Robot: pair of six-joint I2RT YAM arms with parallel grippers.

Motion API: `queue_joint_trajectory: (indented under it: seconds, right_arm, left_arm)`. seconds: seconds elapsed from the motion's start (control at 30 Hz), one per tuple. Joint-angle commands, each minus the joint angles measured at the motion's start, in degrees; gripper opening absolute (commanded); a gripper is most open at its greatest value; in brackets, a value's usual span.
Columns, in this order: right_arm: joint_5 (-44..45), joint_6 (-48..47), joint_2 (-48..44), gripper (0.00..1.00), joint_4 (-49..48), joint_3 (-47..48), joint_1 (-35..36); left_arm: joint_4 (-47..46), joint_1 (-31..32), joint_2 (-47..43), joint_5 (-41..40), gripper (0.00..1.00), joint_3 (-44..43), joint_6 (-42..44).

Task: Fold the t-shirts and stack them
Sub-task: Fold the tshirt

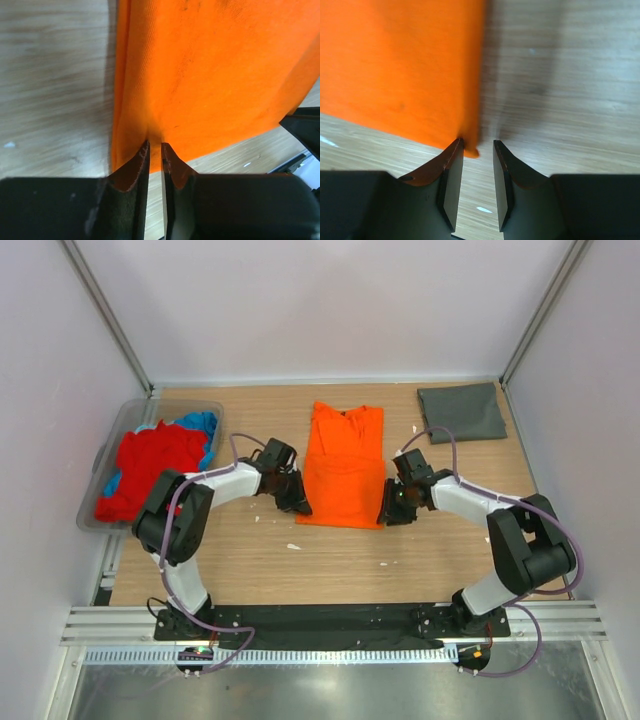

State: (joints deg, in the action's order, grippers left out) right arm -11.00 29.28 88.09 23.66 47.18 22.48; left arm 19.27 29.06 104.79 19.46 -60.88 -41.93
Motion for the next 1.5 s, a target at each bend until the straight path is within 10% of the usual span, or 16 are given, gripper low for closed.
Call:
queue_joint_trajectory:
  seconds: [0.0, 1.03, 1.47]
  right_arm:
    - [3.44, 0.96, -2.58, 0.36, 0.07, -1.82, 0.11]
    - [12.92, 43.84, -20.77, 0.42, -7.84, -18.52, 6.17]
    - [17.42, 48.94, -17.96, 0.39, -20.05, -26.26, 7.23]
  left_arm:
    - [-0.46, -0.06, -3.54, -2.33, 0.16, 2.78, -1.48]
    - [-6.43, -1.28, -13.03, -3.29, 0.41, 15.62, -10.71]
    - [-12.32, -1.64, -12.24, -6.45, 0.34, 19.93, -14.67]
